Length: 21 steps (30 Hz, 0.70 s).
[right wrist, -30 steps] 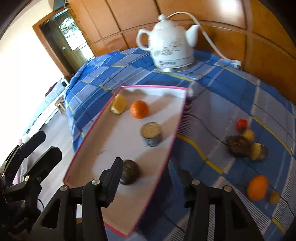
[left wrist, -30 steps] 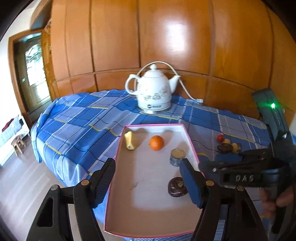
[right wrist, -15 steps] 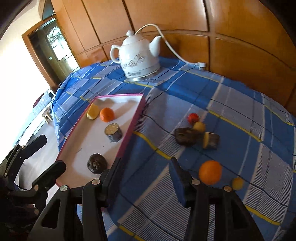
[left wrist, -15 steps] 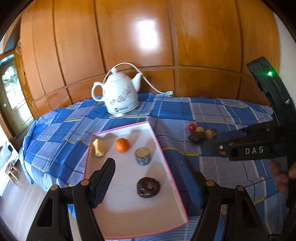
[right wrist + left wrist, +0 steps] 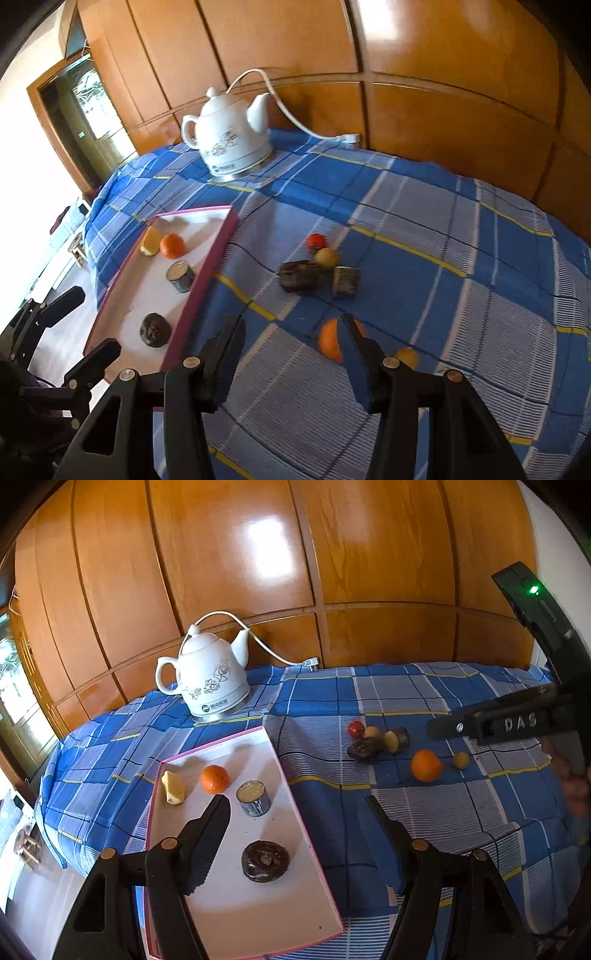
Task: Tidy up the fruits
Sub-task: 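Withdraw the right tool from the tray toward the remaining fruits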
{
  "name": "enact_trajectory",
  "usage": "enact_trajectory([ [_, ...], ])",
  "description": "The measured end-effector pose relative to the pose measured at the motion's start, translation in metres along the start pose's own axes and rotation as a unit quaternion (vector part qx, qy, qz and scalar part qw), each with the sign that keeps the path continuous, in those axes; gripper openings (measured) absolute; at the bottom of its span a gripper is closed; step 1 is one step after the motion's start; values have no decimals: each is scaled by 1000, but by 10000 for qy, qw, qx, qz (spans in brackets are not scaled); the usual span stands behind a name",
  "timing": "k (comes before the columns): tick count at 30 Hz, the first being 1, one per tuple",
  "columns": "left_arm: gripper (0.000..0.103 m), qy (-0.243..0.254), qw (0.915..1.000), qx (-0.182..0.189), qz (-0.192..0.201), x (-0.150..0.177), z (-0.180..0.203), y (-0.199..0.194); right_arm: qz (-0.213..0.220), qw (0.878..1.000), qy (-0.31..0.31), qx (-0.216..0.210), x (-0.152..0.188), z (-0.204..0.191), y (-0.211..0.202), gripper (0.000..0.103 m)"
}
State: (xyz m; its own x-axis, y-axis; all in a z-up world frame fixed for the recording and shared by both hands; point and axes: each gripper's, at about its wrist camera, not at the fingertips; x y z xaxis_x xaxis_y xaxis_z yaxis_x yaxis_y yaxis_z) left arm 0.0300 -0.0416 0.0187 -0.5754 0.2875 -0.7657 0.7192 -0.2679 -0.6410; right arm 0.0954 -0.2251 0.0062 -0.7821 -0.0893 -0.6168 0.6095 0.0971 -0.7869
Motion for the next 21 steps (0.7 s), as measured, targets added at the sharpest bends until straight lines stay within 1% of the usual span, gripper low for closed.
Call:
enact_trajectory([
  [5, 73, 60, 9999, 19, -78, 0, 4, 4, 28, 9998, 55, 209, -3, 23, -2, 52],
  [8, 73, 47, 9997, 94, -200, 1, 5, 12, 19, 9993, 40, 377, -5, 37, -1, 52],
  [12, 73, -295, 9977, 395, -476, 0, -1, 28, -79, 9976, 174, 672, -5, 66, 9, 52],
  [15, 72, -556, 9947, 557, -659, -3, -7, 41, -212, 9954, 406, 837, 0, 90, 20, 52],
  [19, 66, -590, 9932, 645, -764, -9, -7, 53, -426, 9926, 856, 742, 8, 114, 33, 52],
  [21, 61, -597, 9923, 720, -811, -14, -7, 59, -459, 9922, 935, 680, 7, 116, 33, 52],
])
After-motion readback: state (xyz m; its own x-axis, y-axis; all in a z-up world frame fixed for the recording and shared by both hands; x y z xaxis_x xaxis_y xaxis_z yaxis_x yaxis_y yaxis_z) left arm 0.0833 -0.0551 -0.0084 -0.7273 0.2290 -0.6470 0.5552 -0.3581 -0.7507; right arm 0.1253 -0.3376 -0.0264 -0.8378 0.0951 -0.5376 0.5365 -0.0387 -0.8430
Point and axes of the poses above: each gripper's, at about its wrist camera, not at the fingertips, and y roughly the way its jaws point, z to its right, x to its underside, and after that the axes turned 11 degrees about x, right-handed
